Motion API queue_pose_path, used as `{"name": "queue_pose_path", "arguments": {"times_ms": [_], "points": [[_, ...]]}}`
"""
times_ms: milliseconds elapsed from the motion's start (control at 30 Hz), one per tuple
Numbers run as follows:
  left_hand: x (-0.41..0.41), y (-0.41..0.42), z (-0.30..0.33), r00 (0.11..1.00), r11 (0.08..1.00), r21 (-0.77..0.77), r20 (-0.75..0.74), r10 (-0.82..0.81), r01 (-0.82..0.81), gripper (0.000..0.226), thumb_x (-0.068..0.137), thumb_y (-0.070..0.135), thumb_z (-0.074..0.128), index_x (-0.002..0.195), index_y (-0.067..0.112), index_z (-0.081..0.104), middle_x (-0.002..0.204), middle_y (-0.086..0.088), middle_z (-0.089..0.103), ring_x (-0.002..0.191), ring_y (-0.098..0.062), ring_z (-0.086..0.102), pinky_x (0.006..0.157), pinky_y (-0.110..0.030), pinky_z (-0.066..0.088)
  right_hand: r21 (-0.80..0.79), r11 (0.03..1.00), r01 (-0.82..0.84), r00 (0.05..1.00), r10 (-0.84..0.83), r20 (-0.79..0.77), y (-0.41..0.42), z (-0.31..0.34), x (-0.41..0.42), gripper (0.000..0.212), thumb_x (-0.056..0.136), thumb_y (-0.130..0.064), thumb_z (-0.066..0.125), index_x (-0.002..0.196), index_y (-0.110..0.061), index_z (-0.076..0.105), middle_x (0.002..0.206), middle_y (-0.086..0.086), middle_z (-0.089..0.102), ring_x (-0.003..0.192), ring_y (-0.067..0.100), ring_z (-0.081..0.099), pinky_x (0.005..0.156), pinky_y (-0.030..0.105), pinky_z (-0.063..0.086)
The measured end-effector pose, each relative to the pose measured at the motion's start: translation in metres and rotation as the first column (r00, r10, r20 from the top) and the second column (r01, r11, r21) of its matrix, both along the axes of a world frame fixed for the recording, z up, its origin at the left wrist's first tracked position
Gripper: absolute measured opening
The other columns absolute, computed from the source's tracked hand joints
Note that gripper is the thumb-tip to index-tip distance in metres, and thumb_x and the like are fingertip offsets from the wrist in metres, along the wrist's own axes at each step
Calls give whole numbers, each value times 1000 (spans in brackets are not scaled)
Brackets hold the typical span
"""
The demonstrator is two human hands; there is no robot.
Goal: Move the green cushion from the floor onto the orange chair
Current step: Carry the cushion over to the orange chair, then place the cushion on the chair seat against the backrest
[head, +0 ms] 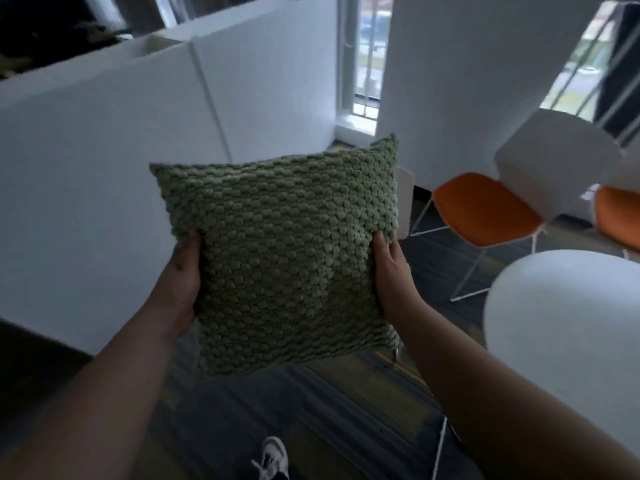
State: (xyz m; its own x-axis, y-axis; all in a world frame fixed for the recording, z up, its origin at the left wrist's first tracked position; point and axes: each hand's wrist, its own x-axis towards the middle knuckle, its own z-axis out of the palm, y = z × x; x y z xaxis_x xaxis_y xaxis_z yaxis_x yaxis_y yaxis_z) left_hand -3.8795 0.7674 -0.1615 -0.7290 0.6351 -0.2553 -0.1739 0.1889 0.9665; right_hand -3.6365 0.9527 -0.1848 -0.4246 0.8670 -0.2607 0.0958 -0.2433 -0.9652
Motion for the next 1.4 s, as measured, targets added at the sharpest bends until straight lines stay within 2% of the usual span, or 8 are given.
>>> {"name": "queue_pose_path", "arguments": {"times_ms": [467,700,867,933,1033,1133,1267,1400], "points": [[-88,321,-286,940,933,-339,-262,-219,123,66,104,48,32,159,10,26,155,-19,45,140,-38,44,104,-39,37,16,944,330,899,-319,300,232,-271,-64,59,99,-55,37,150,-24,40,146,2,52,136,24,47,112,43,37],[-132,407,-451,915,940,-340,-372,-154,20,71,97,63,30,155,22,32,149,-12,52,134,-33,50,108,-49,41,13,956,294,905,-282,318,325,-444,-110,59,99,-54,34,151,-27,38,150,-3,49,139,19,43,111,37,35],[-148,438,-492,899,967,-251,-433,-69,-46,58,103,52,32,157,29,30,146,6,48,131,-12,46,104,-29,34,-46,956,291,931,-272,245,355,-483,-118,57,101,-53,33,154,-34,29,155,-5,40,143,18,36,108,34,31],[-149,441,-488,877,978,-163,-480,34,-127,56,106,44,31,156,20,29,142,-1,49,128,-19,49,100,-30,37,164,910,380,872,-412,265,361,-474,-116,55,102,-46,33,155,-28,29,156,0,39,144,19,36,113,39,32],[-137,441,-463,539,999,-40,-842,-19,-27,65,105,39,33,151,-7,34,149,-29,44,139,-46,43,114,-52,35,655,744,131,884,-387,264,363,-440,-136,59,97,-36,38,154,-21,33,159,-1,34,149,16,28,120,47,26],[-138,477,-453,110,934,-301,-939,-326,194,63,101,38,33,156,5,34,159,-25,39,150,-44,31,121,-59,19,799,478,-365,830,-223,512,386,-419,-177,61,99,-39,36,156,-19,32,163,-2,29,154,18,17,123,47,11],[-174,514,-468,56,839,-542,-837,-544,45,68,101,49,24,159,13,30,168,-18,26,156,-39,15,124,-56,10,633,508,-584,610,-239,755,437,-435,-191,64,100,-51,25,157,-24,29,165,-1,29,154,19,18,123,49,7],[-195,511,-484,-76,828,-559,-828,-555,50,61,102,39,31,154,8,40,166,-20,29,155,-41,17,126,-51,7,636,413,-652,582,-265,769,461,-462,-152,59,102,-43,30,155,-19,35,158,2,42,150,20,28,123,43,12]]}}
